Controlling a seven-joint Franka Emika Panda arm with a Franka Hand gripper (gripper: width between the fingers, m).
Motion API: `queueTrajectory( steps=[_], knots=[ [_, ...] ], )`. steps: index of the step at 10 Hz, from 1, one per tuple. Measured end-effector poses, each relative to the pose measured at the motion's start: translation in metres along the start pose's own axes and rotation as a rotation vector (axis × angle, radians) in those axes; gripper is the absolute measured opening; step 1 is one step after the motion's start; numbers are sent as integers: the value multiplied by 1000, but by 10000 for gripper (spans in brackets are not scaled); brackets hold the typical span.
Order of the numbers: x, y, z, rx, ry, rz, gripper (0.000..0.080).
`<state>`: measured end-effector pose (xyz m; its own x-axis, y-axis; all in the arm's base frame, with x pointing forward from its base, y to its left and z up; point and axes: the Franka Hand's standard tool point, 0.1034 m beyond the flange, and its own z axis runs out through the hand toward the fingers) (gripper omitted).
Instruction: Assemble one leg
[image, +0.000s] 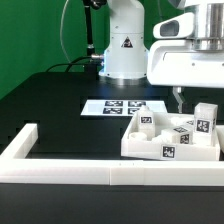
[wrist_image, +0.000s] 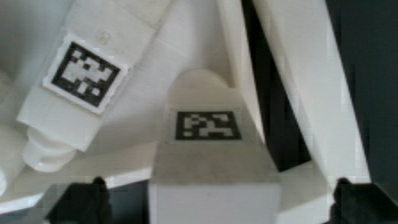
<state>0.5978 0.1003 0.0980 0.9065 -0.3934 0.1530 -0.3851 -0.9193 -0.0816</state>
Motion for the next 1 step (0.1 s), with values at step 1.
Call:
queueTrajectory(
  steps=[1],
  knots=[
    [0, 0, -8, 8, 6, -5, 648]
  ],
)
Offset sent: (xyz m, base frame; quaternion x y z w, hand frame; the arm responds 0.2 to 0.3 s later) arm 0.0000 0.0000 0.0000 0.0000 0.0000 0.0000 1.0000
